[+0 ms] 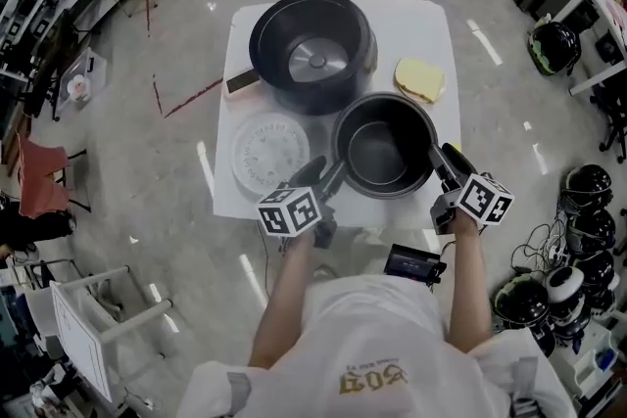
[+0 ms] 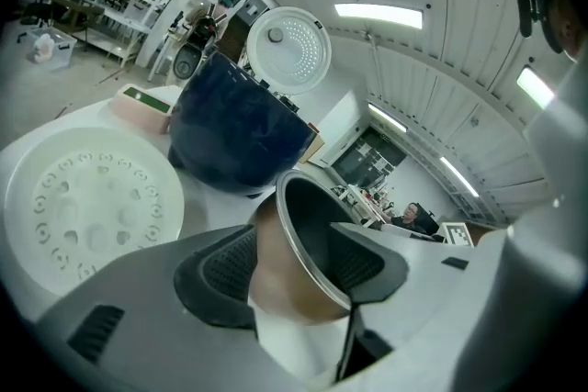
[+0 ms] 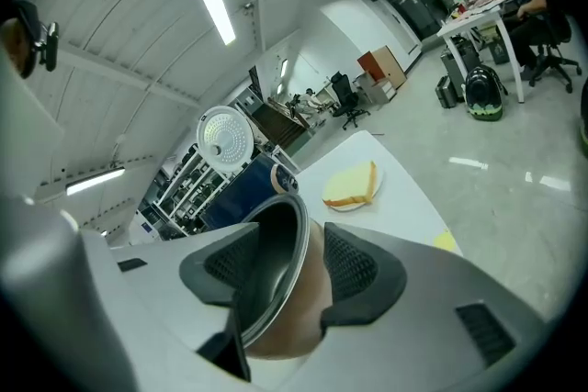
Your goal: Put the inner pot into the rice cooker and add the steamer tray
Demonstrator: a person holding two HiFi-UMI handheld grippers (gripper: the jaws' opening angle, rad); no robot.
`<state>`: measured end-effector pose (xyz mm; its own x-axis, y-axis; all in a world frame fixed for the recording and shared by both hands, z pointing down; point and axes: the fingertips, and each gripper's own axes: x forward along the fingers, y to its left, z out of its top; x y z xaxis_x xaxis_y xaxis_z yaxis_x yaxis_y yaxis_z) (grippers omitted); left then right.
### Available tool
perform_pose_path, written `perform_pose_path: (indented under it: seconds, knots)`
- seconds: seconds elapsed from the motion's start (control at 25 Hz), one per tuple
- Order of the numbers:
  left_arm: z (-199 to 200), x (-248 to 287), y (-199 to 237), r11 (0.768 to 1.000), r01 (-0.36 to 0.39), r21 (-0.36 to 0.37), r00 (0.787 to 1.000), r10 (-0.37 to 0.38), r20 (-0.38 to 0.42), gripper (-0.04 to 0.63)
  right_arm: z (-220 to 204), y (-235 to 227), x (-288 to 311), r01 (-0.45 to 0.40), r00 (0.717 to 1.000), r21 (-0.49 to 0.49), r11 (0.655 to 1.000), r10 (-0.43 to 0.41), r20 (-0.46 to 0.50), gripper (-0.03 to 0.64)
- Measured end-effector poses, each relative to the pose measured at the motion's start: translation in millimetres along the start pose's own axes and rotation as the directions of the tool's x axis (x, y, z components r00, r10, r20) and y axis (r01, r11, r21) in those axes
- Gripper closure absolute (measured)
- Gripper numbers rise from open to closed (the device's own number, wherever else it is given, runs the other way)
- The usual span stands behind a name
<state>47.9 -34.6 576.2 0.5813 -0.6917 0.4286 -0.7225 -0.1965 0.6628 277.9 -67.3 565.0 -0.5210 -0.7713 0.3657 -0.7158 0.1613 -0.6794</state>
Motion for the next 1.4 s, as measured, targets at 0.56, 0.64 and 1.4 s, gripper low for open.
perform_pose_path:
  seconds: [0.56, 0.64, 1.4]
  knots:
    - [-3.2, 16.6, 2.4, 1.000, 0.000, -0.003, 1.000, 0.000, -0.019, 0.483, -2.7, -11.4, 40.3, -0.077, 0.993, 0.043, 0.996, 0.080, -0.081, 0.528]
    - [-3.1, 15.6, 2.4, 1.000, 0.006, -0.012, 1.000, -0.006, -0.021, 0.485, -2.7, -8.8, 39.8, -0.084, 0.993, 0.024, 0.996, 0.086, -0.083, 0.532]
    - [25.2, 16.0, -24.9, 0.998, 0.067, -0.010, 0.998, -0.067, 0.010, 0.514, 28.6, 6.5, 17.6, -0.081, 0.997, 0.012, 0.997, 0.082, -0.016, 0.554]
